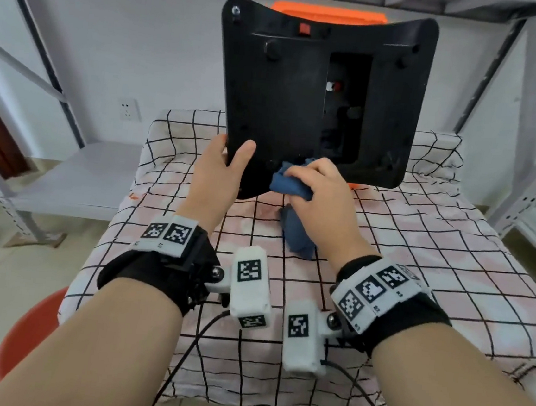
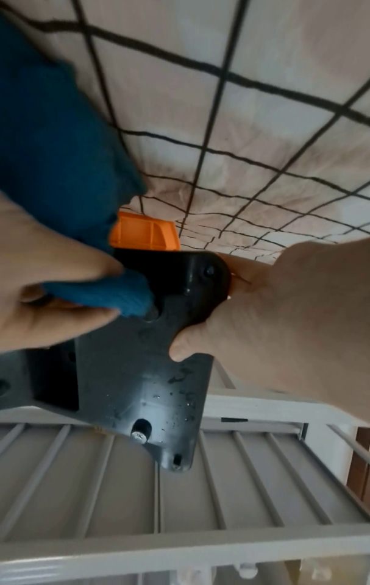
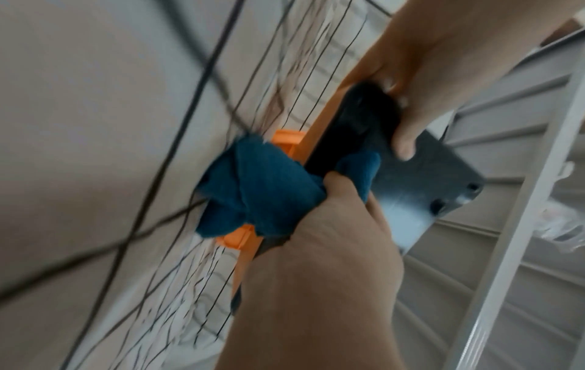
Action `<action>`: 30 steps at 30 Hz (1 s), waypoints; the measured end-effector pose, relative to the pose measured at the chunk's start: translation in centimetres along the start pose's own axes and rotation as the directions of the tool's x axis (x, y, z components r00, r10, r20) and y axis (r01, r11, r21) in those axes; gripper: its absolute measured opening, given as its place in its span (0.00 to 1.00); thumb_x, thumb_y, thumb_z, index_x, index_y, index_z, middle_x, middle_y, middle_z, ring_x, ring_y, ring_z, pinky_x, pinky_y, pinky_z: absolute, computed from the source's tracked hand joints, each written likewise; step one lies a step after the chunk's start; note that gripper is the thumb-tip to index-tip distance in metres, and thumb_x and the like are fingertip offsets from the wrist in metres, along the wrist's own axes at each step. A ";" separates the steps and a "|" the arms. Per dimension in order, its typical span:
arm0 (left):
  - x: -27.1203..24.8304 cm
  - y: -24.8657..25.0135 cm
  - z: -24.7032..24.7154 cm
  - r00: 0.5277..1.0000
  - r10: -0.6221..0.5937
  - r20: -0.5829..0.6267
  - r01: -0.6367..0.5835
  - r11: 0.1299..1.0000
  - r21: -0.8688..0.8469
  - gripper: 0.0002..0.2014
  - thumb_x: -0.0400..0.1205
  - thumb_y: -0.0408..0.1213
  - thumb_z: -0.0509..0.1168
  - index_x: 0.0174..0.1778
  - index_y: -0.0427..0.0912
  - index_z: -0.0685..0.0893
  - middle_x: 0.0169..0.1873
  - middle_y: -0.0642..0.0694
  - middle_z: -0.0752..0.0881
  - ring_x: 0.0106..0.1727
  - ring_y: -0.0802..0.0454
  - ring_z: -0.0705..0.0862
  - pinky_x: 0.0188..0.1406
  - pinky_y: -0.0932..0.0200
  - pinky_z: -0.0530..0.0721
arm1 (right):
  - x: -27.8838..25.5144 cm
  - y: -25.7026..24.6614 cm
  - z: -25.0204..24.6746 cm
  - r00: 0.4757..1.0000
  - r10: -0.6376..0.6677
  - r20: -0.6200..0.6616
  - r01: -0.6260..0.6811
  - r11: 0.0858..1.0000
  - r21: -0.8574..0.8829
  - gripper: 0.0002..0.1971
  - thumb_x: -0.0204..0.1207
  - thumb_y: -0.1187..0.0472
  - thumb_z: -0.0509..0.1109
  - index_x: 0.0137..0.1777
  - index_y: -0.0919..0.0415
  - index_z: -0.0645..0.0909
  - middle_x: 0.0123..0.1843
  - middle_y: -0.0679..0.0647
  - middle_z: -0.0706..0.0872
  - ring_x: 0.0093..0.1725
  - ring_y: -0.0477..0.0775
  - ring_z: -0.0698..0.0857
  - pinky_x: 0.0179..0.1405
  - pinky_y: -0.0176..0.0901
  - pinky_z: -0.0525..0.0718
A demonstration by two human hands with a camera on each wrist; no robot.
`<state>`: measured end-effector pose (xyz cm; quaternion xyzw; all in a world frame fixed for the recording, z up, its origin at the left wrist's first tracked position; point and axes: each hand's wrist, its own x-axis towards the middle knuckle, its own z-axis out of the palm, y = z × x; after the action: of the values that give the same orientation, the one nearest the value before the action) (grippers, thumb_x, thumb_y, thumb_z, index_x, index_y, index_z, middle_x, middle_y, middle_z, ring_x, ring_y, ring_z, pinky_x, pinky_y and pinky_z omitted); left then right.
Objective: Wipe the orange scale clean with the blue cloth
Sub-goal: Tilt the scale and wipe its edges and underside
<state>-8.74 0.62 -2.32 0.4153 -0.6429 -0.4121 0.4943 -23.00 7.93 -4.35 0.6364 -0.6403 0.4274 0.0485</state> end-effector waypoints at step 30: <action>-0.2 0.2 1.1 0.995 -0.072 -0.065 0.052 0.961 -0.273 0.15 0.86 0.49 0.56 0.59 0.45 0.81 0.52 0.55 0.89 0.54 0.60 0.87 0.55 0.61 0.84 | 3.6 4.4 -2.4 0.336 0.927 -0.169 -0.231 0.255 0.939 0.16 0.78 0.69 0.66 0.65 0.62 0.73 0.55 0.56 0.83 0.51 0.55 0.85 0.53 0.46 0.84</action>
<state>-9.77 1.03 -2.41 0.3787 -0.5484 -0.4956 0.5570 -28.60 5.87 -2.78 0.0213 -0.5003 0.8476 -0.1757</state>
